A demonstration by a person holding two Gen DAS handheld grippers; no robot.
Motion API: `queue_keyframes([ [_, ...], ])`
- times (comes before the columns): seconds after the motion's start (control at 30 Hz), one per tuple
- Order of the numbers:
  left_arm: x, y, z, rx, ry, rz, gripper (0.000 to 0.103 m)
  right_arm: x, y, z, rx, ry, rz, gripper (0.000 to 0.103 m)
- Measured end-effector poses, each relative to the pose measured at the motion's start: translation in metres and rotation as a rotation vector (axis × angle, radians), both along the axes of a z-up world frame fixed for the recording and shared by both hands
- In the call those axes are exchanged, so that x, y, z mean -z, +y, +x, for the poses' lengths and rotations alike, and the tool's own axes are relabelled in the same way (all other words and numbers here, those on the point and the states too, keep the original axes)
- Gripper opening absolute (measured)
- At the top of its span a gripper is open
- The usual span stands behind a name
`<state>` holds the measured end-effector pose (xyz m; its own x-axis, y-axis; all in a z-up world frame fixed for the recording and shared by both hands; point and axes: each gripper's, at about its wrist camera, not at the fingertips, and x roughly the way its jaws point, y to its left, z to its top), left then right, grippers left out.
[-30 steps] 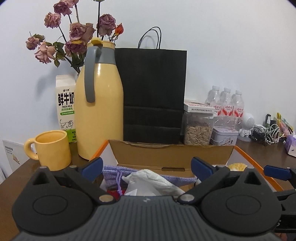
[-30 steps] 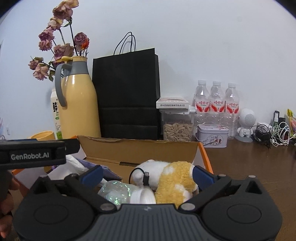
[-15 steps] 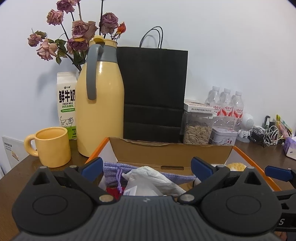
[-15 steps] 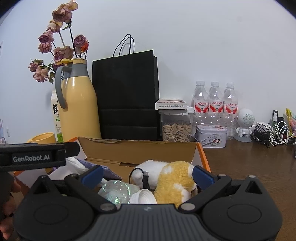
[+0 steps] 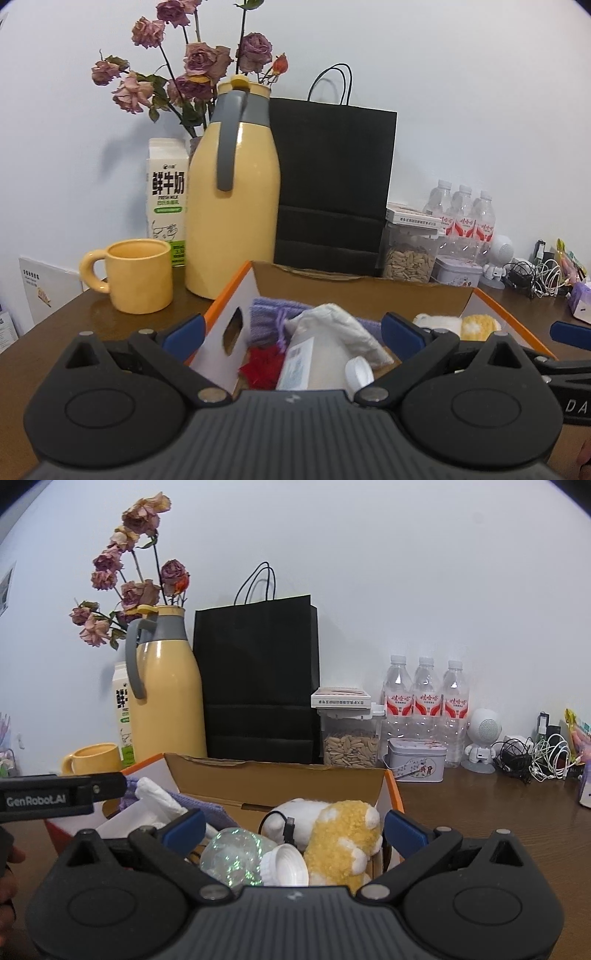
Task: Organize objects
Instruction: 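Withdraw both tools from the box back over the table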
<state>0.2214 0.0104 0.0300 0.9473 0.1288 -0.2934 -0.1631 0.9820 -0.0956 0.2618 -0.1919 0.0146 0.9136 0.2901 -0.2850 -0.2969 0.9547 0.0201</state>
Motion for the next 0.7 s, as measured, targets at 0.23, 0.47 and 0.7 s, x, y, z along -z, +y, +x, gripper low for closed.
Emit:
queue_keyframes([
  [0.23, 0.006, 0.003, -0.024, -0.007, 0.012, 0.031, 0.103, 0.004, 0.0, -0.02, -0.016, -0.005, -0.023, 0.103],
  [0.47, 0.009, 0.008, -0.053, 0.002, 0.044, 0.034, 0.103, 0.01, 0.001, -0.041, -0.029, 0.019, -0.048, 0.103],
  [0.7, 0.004, 0.023, -0.087, -0.02, 0.057, 0.016, 0.103, 0.014, 0.004, -0.065, -0.069, 0.054, -0.067, 0.103],
])
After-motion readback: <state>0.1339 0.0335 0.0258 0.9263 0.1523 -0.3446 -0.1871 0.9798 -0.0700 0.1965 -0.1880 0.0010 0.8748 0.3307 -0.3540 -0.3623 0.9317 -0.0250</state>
